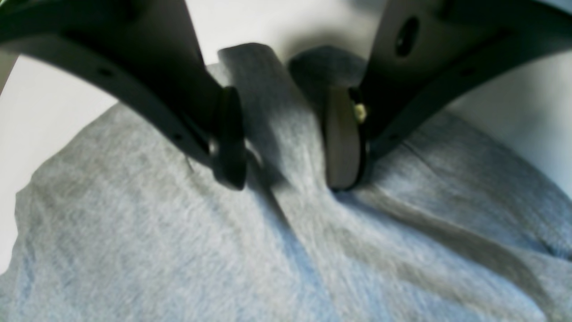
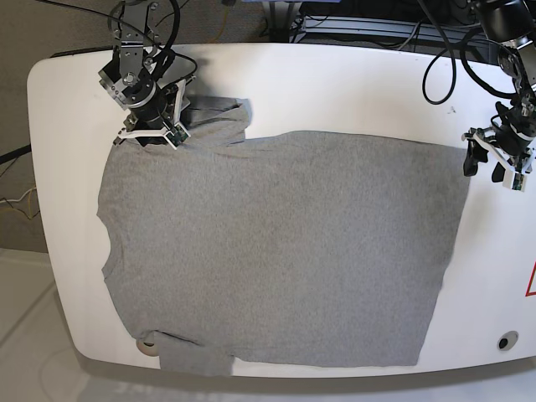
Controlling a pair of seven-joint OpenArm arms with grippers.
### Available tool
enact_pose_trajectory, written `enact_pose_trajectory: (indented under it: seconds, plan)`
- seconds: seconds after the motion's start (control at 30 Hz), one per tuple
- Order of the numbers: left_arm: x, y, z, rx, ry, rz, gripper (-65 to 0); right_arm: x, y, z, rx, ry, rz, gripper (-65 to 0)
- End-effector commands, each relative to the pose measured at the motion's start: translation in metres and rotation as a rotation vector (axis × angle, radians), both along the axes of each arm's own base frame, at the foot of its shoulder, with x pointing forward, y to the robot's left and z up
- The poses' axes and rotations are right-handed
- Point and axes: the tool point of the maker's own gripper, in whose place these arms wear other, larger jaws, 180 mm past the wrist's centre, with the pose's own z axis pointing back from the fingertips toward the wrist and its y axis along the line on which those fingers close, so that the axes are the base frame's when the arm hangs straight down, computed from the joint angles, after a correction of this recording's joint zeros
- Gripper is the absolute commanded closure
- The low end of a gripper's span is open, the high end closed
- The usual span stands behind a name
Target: Fold the T-shirt properly
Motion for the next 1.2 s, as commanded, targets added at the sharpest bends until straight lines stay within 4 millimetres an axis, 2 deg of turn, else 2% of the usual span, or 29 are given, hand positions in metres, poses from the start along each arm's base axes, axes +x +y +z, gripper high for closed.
enact_pose_trajectory:
  seconds: [0.0, 0.27, 0.33, 0.47, 0.73, 1.17]
  plan:
    - [0.012, -0.009, 0.014, -0.071, -0.067, -0.002, -35.3, 0.004, -0.004, 0.005, -0.016, -0.015, -0.008, -26.7]
    - [0.007, -0.033, -0.002, -0.216, -0.038, 0.038, -26.2, 0.003, -0.003, 0.005, -0.017, -0.014, -0.008, -26.4]
    - [0.007, -0.037, -0.006, -0.278, -0.054, 0.066, -25.9, 0.004, -0.004, 0.006, -0.022, -0.016, -0.009, -26.4]
    - [0.006, -0.035, -0.014, -0.301, -0.047, 0.088, -31.1, 0.003, -0.004, 0.005, -0.024, -0.014, -0.009, -26.5]
    - [0.000, -0.031, -0.029, -0.324, -0.002, 0.108, -32.3, 0.002, -0.005, 0.004, -0.016, -0.010, -0.009, -26.5]
    - [0.006, -0.042, -0.016, -0.399, -0.035, 0.092, -35.3, 0.001, -0.003, 0.003, -0.015, -0.006, -0.010, -26.2]
